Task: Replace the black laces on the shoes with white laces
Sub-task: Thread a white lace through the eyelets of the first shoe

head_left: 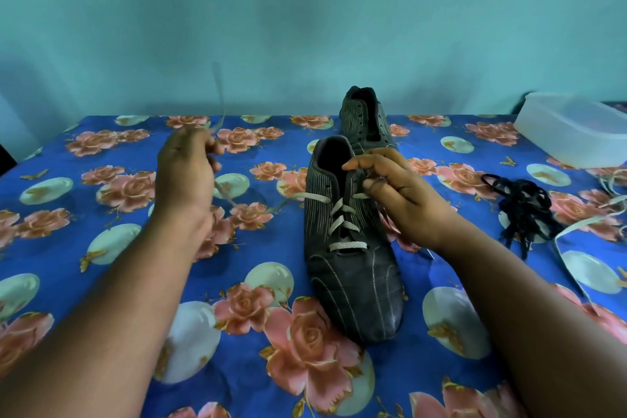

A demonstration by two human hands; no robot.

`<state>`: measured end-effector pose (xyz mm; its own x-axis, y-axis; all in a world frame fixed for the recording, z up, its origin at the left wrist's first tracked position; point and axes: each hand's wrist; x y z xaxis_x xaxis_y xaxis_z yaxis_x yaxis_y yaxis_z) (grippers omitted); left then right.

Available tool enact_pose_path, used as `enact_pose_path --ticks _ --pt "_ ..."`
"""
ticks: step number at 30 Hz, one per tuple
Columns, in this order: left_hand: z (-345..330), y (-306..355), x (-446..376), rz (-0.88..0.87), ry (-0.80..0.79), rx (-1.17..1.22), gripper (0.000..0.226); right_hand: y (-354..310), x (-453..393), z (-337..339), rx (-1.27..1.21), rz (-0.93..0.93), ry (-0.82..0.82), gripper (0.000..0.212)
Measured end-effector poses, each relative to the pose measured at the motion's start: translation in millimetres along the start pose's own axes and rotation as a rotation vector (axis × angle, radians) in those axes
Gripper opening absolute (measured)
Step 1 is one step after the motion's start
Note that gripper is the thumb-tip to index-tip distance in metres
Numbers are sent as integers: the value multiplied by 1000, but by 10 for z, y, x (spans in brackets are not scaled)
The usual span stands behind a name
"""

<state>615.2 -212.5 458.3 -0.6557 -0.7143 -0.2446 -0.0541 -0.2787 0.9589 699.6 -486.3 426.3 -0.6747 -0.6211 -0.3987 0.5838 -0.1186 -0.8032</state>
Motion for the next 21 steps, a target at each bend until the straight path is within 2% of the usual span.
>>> enact_pose_path --ticks 3,5,6,8,10,12,14,18,21 --pt "31 -170 -72 22 -206 -426 15 -2 10 -12 94 63 -15 41" --pt "-16 -236 -9 -89 -297 -668 42 -12 28 -9 156 118 -16 55" --pt "-47 -233 43 -187 -313 -701 56 -22 36 -1 178 146 0 58" --pt "-99 -181 147 -372 -411 -585 71 -53 44 11 226 202 40 52" --pt "-134 -178 249 -486 -594 -479 76 -75 34 2 326 266 57 39" --pt "-176 -193 345 -588 -736 -554 82 -84 22 -11 433 314 79 32" --pt "-228 -226 398 -678 -766 -688 92 -105 25 -24 516 340 120 29" --pt "-280 -249 391 -603 -708 -681 91 -158 17 -149 704 394 196 18" --pt "-273 -257 369 -549 -717 -642 89 -178 -27 -261 703 378 218 14"
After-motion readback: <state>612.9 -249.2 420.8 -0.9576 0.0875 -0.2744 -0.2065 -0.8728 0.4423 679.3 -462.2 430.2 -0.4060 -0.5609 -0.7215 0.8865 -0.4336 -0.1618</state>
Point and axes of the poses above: each hand's wrist, its own x-axis away from the middle knuckle, its own z-axis out of the back of the hand, y = z × x, and after that the axes turned 11 degrees about -x, right-handed
